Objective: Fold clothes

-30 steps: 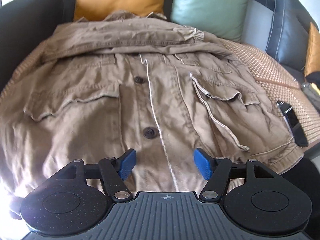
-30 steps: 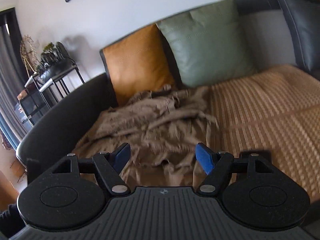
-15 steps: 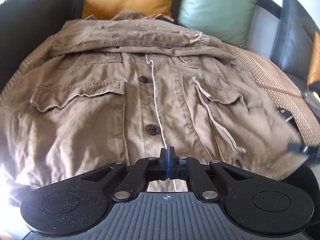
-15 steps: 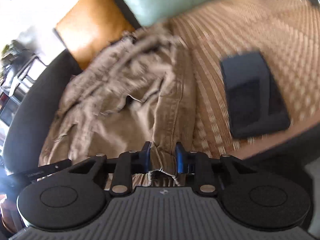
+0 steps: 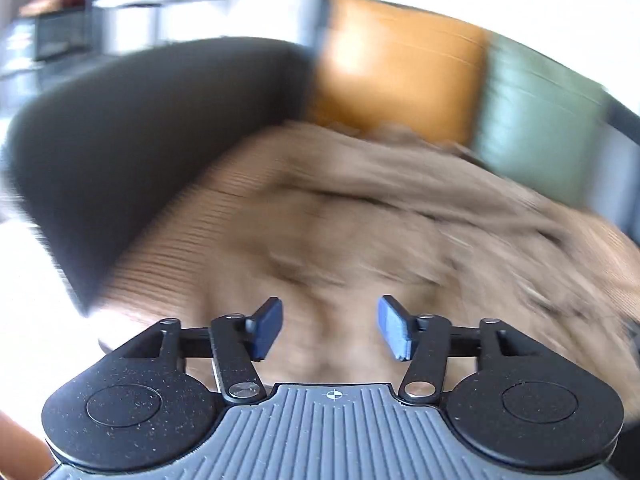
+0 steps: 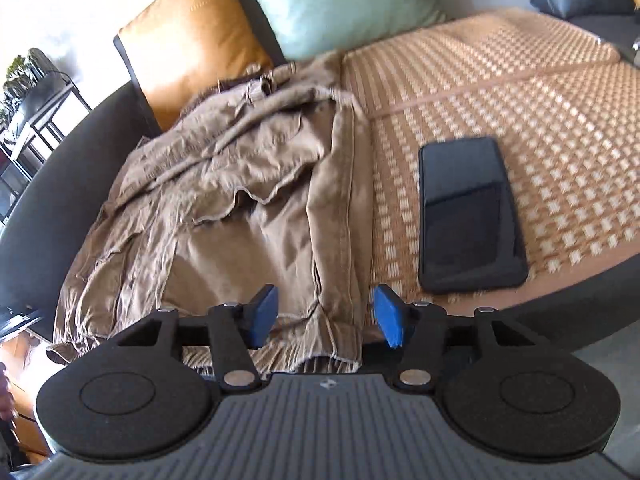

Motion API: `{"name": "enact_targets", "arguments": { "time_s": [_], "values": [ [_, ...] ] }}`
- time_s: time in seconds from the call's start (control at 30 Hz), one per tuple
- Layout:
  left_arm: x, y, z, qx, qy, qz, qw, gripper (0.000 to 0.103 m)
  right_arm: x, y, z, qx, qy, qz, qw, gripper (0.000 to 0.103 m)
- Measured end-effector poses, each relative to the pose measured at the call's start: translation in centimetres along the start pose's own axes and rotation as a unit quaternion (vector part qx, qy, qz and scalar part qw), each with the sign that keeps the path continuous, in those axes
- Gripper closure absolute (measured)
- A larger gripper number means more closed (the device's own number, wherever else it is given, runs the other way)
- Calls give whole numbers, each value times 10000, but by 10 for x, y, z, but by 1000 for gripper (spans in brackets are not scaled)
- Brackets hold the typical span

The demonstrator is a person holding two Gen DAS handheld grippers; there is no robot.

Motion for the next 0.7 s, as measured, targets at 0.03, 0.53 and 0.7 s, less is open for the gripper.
{"name": "enact_targets", "arguments": {
  "time_s": [0.03,0.53,0.7],
  "values": [
    [15,-6,-6,0,-224,216,9995,29,0,-2,2,-47,-5,-6,10000,44],
    [76,15,-66,1172,246,671,9905,29,-1,-1,-27,340,12,-190,9992,40],
    [87,17,-58,1179,222,826,9893,75,1,1,-41,557,-46,-196,9982,37]
  ]
}}
Point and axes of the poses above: each gripper's, at about its wrist camera, not at the fingertips, and z roughly against the way its jaws point, x to its left, y to its underside, the point moved 1 cm from there along -z, roughly the way its jaws point, and after that the axes turned 11 degrees about z, right-handed, at the moved point
